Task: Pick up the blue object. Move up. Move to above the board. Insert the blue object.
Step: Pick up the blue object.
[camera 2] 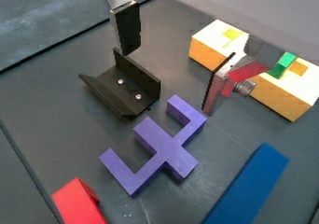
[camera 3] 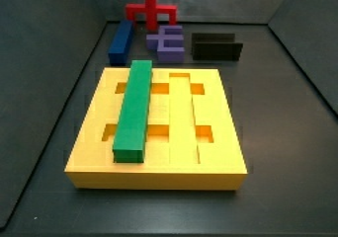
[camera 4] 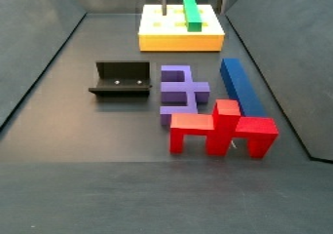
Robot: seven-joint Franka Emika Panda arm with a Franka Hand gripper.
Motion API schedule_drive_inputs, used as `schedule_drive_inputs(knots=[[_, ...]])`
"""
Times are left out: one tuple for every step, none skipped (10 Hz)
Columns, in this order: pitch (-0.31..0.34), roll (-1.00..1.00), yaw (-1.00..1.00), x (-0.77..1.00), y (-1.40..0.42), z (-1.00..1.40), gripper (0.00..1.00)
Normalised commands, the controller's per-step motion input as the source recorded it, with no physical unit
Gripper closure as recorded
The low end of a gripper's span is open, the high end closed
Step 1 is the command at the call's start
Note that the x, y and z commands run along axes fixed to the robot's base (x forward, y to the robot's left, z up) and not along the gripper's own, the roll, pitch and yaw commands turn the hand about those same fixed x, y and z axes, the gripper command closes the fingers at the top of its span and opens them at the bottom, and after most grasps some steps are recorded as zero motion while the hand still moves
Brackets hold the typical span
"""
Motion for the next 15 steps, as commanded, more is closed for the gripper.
schedule_drive_inputs(knots=[[0.0, 0.0, 0.0, 0.02, 0.0, 0.0, 0.0], [-0.171, 0.0, -0.11, -0.25, -0.08, -0.52, 0.0], [-0.229, 0.0, -0.13, -0.57, -0.08, -0.83, 0.0], [-0.241, -0.15, 0.0, -0.5, 0.01, -0.64, 0.0], [-0.216, -0.05, -0.09, -0.78, 0.0, -0.82, 0.0], [-0.241, -0.04, -0.06, -0.82, 0.0, -0.77, 0.0], [-0.257, -0.07, 0.0, -0.51, 0.18, -0.67, 0.0], [-0.219, 0.0, 0.0, -0.63, 0.11, -0.72, 0.0], [-0.124, 0.0, 0.0, -0.32, 0.04, -0.38, 0.0], [-0.046, 0.01, -0.03, -0.23, 0.0, -0.27, 0.0], [-0.023, 0.0, 0.0, -0.13, 0.0, -0.29, 0.0], [0.0, 0.0, 0.0, -0.06, 0.01, -0.29, 0.0], [-0.016, 0.0, 0.0, -0.11, 0.04, -0.3, 0.0], [-0.036, 0.04, 0.0, -0.08, 0.03, -0.37, 0.0], [-0.004, 0.0, 0.0, 0.0, 0.11, -0.41, 0.0]])
